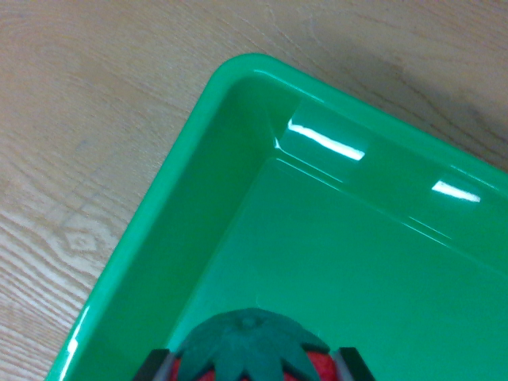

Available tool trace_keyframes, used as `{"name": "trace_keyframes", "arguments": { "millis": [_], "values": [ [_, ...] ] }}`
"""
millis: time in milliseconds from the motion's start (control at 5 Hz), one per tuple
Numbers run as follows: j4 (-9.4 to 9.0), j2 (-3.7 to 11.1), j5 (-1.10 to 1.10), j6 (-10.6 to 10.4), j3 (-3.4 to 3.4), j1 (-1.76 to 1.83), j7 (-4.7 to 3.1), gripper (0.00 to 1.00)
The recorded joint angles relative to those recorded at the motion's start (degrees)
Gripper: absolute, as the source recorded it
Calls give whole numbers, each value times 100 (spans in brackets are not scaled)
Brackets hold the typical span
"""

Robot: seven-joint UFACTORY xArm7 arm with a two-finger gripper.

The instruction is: Pick fruit

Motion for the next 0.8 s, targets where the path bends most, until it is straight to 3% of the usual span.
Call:
{"name": "trace_keyframes", "arguments": {
  "millis": [200, 400, 600, 800],
  "values": [
    [124, -105, 17, 228, 4, -10, -1, 100],
    [124, -105, 17, 228, 4, -10, -1, 100],
    [239, -202, 34, 438, 7, -19, -2, 100],
    [239, -202, 34, 438, 7, -19, -2, 100]
  ]
}}
